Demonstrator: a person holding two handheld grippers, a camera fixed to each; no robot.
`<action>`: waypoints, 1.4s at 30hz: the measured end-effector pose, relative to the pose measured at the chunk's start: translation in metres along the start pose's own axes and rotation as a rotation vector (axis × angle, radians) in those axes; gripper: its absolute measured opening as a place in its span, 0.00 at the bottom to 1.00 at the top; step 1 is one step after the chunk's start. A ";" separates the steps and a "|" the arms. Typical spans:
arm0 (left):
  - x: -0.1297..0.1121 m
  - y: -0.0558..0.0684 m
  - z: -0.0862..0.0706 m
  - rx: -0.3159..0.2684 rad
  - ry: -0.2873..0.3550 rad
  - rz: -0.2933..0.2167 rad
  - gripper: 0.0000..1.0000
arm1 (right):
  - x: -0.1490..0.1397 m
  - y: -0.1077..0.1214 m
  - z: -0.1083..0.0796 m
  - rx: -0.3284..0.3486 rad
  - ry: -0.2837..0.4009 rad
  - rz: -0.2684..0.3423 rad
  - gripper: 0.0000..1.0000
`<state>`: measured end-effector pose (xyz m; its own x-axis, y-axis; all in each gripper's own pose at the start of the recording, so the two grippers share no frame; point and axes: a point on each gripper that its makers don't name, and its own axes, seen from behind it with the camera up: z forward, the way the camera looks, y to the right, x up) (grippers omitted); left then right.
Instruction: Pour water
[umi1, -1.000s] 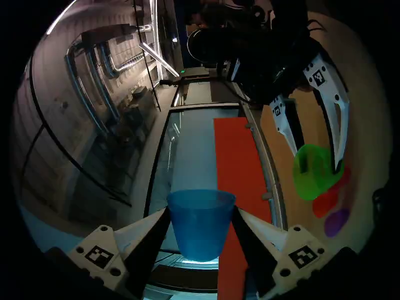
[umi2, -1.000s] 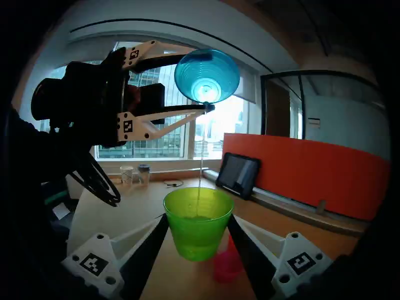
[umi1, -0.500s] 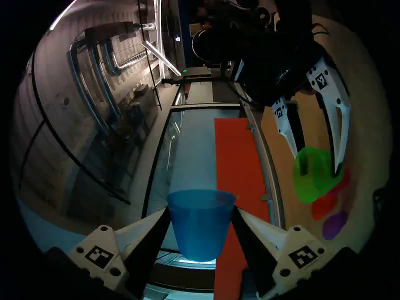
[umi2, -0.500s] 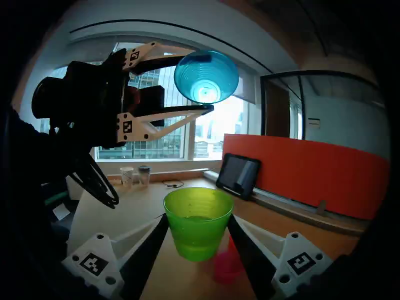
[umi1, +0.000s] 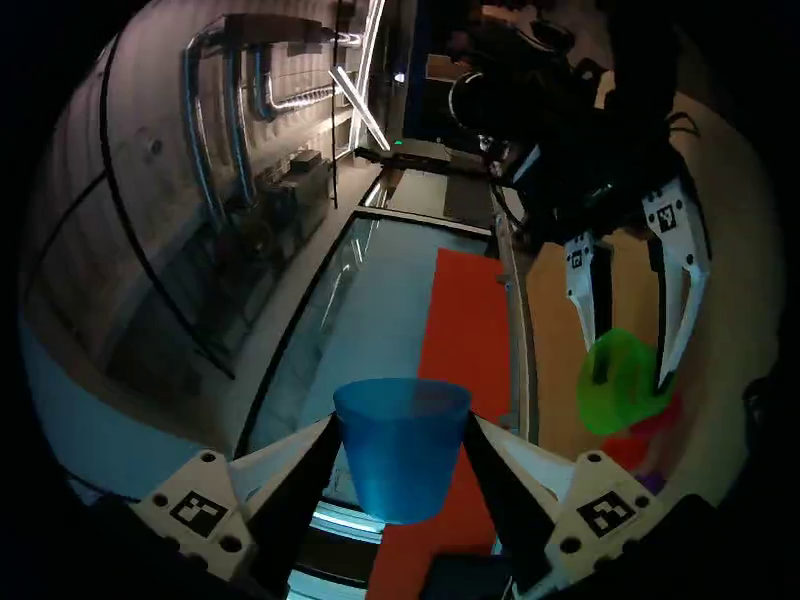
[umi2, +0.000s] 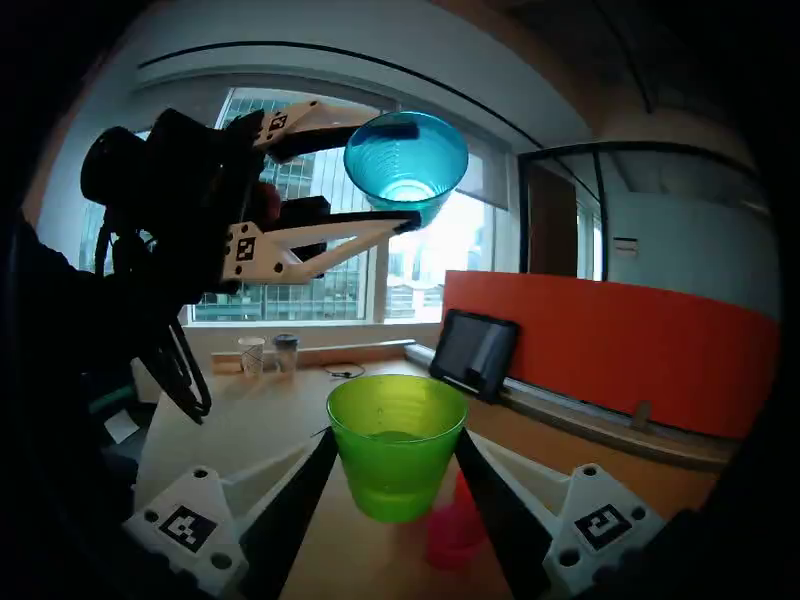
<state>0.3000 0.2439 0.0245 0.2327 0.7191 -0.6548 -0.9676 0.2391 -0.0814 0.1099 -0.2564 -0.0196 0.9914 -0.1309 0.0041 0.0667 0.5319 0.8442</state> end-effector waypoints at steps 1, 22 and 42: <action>-0.001 0.000 0.000 -0.001 0.000 -0.029 0.85 | 0.000 0.000 0.000 -0.001 0.000 0.000 0.88; -0.022 0.011 0.001 -0.039 -0.005 -0.608 0.85 | 0.004 0.002 0.002 -0.013 0.016 0.006 0.87; -0.039 0.011 -0.003 -0.041 -0.003 -0.956 0.85 | 0.008 0.005 -0.003 -0.024 0.030 0.010 0.88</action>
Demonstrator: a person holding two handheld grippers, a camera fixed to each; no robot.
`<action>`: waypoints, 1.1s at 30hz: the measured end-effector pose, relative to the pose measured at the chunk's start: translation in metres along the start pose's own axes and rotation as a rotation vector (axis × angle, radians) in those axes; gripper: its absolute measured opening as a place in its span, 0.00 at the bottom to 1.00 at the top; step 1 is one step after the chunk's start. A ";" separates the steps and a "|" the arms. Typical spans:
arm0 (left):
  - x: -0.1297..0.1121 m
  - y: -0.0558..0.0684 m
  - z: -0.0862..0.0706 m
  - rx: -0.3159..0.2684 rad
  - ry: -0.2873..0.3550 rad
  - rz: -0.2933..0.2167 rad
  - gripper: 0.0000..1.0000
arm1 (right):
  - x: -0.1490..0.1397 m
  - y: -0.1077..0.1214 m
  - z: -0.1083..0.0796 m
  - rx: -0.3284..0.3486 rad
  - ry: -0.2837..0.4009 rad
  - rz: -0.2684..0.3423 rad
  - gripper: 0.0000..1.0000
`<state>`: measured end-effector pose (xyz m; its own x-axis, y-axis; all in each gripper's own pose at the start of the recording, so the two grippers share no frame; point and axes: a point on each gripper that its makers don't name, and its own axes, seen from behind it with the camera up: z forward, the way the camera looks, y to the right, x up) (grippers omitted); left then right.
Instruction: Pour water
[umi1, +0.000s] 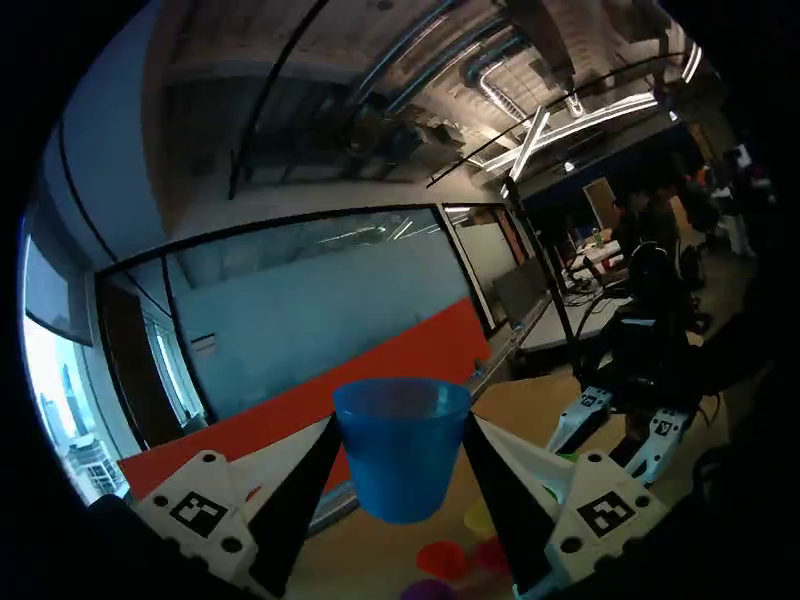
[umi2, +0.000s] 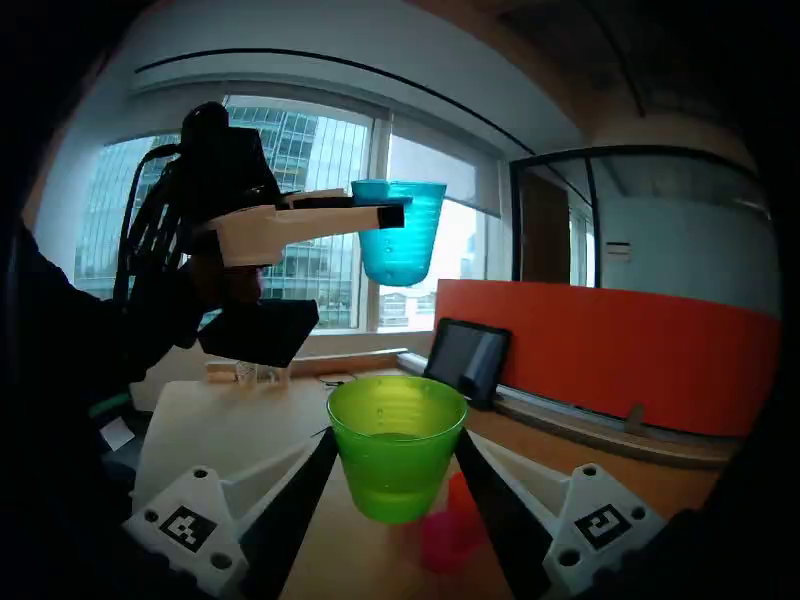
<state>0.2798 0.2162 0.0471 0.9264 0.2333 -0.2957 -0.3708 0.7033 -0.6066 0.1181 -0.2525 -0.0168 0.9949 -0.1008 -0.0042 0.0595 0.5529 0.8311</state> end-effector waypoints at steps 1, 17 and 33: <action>-0.001 0.000 0.000 -0.003 0.001 -0.021 0.85 | 0.000 0.000 0.000 -0.001 0.000 0.000 0.88; -0.013 -0.003 -0.003 -0.025 0.012 -0.231 0.86 | 0.000 0.001 0.001 -0.004 -0.002 0.002 0.88; -0.072 -0.003 -0.017 -0.021 -0.090 -0.268 0.86 | -0.011 0.016 -0.005 -0.020 -0.053 0.016 0.88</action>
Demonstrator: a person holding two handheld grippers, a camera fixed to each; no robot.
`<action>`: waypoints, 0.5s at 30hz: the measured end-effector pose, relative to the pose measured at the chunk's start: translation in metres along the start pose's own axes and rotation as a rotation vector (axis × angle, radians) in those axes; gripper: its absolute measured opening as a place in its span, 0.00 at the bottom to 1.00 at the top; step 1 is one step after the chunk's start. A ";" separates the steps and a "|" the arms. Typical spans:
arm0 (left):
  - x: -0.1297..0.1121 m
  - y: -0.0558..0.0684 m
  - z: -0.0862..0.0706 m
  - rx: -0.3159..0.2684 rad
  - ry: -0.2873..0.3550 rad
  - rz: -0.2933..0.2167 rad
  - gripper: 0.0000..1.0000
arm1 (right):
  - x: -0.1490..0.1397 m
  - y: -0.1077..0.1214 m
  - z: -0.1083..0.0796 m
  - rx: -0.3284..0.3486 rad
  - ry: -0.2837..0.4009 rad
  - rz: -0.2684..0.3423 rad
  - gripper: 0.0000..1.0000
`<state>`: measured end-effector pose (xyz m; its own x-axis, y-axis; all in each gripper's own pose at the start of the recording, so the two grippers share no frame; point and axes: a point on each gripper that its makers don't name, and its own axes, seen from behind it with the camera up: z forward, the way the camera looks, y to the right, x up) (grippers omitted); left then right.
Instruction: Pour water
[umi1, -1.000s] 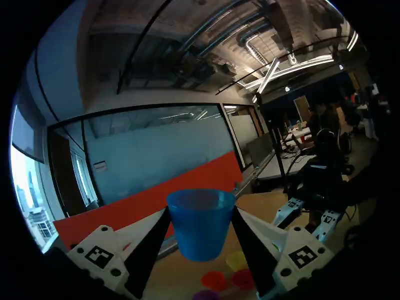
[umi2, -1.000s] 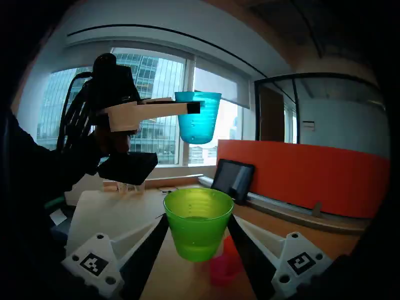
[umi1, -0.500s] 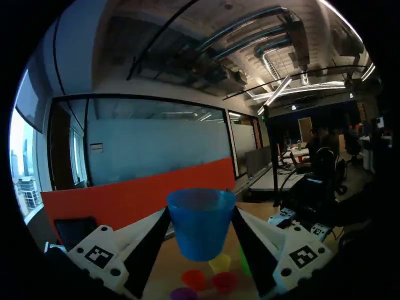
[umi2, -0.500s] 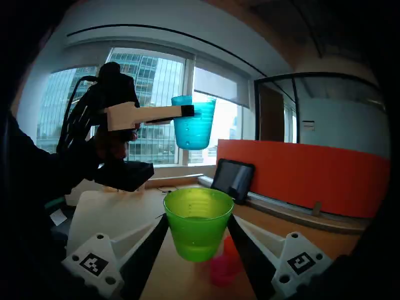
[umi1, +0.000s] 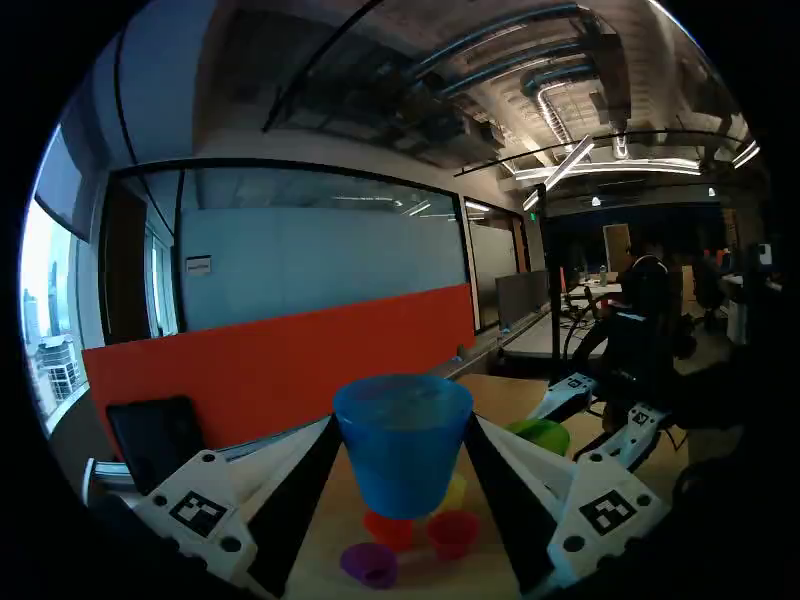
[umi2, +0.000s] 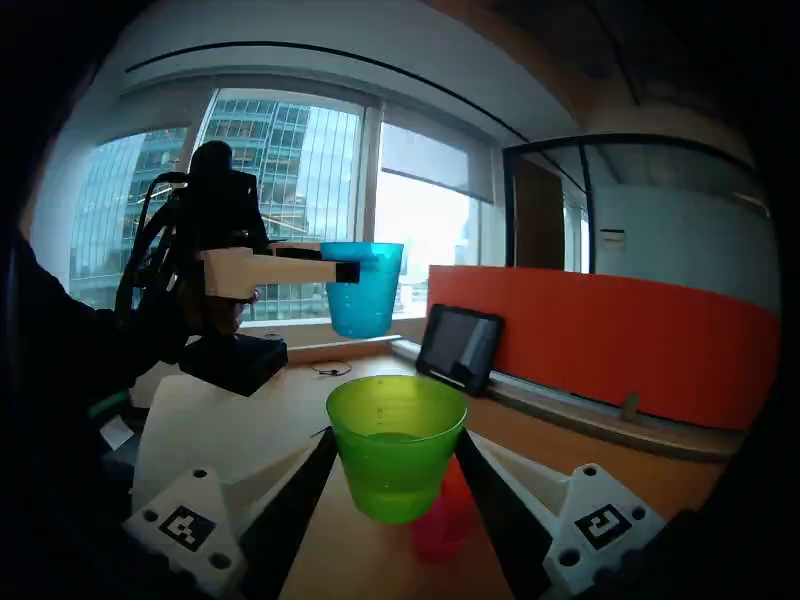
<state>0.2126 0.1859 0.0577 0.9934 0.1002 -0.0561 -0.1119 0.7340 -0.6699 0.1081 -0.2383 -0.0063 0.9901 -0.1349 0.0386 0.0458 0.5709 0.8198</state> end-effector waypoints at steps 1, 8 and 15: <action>-0.005 -0.001 -0.001 0.000 -0.009 -0.002 0.86 | -0.001 0.001 -0.001 -0.002 -0.006 -0.001 0.88; -0.035 -0.008 -0.006 0.005 -0.064 -0.008 0.86 | -0.009 0.010 -0.008 -0.009 -0.047 -0.007 0.88; -0.072 -0.008 -0.009 0.002 -0.143 0.008 0.86 | -0.019 0.019 -0.016 -0.013 -0.088 0.003 0.88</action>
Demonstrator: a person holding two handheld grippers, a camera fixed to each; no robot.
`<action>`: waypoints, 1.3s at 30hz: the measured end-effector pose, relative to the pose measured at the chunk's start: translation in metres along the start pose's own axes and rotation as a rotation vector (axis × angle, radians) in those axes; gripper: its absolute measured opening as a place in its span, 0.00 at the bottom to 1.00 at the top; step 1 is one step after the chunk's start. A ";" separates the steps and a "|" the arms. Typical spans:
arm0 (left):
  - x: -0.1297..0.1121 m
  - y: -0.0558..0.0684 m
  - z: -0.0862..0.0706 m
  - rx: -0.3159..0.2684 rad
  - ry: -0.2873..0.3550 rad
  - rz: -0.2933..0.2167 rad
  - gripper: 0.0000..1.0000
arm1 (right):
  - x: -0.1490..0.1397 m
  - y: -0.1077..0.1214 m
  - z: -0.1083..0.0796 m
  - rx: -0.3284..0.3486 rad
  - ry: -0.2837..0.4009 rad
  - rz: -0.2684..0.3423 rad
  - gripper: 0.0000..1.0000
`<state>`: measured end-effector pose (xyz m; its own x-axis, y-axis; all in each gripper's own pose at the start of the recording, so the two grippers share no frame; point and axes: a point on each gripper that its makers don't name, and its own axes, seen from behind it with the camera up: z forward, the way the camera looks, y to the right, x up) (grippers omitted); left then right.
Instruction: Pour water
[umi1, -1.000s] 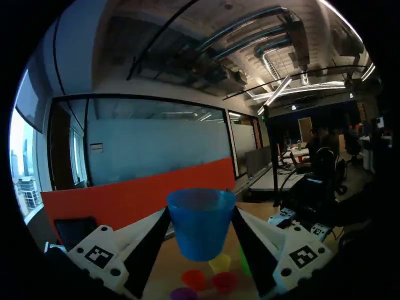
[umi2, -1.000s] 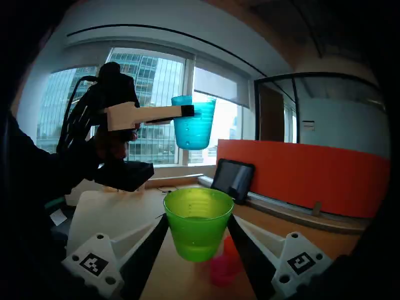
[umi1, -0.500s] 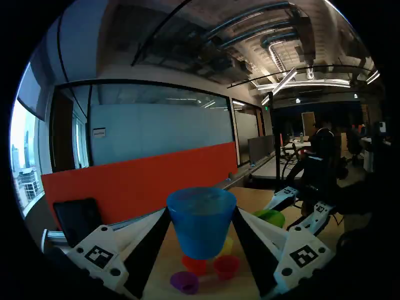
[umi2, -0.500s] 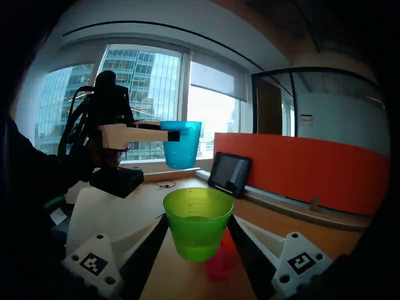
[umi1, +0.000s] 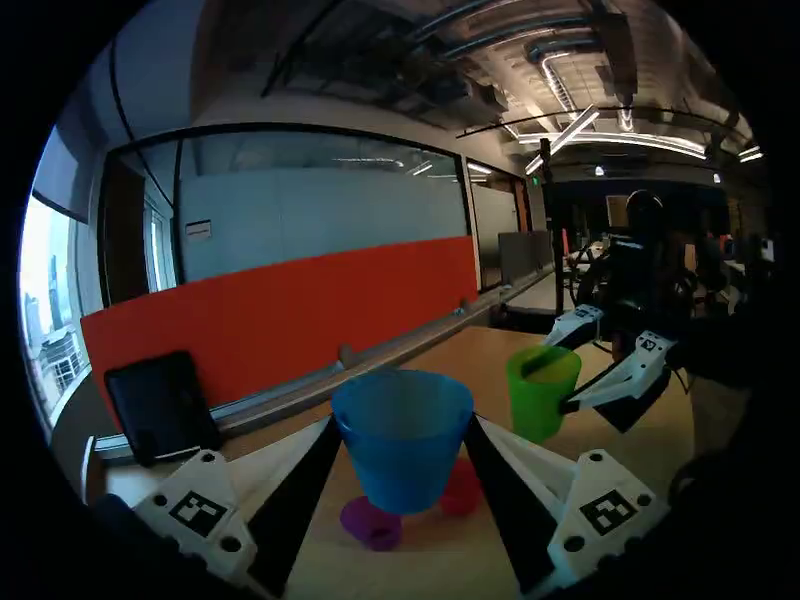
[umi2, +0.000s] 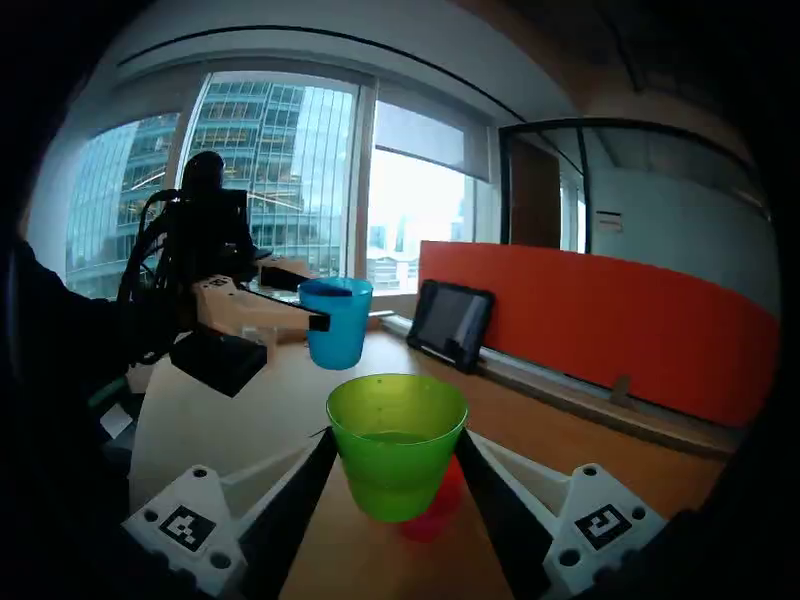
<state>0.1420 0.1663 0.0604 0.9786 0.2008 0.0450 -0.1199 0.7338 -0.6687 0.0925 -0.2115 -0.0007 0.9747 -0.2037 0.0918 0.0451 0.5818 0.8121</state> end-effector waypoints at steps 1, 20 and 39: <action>-0.005 0.000 0.001 -0.001 -0.011 0.004 0.87 | -0.002 0.001 -0.001 0.000 -0.008 0.000 0.88; -0.089 0.015 0.012 -0.052 -0.227 0.032 0.87 | -0.050 0.020 -0.007 0.004 -0.189 0.007 0.88; -0.168 0.034 0.016 -0.118 -0.426 0.066 0.87 | -0.106 0.026 -0.003 0.015 -0.350 -0.011 0.88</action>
<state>-0.0289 0.1680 0.0416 0.8102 0.5124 0.2845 -0.1358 0.6363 -0.7594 -0.0093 -0.1720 0.0089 0.8398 -0.4694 0.2729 0.0498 0.5672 0.8221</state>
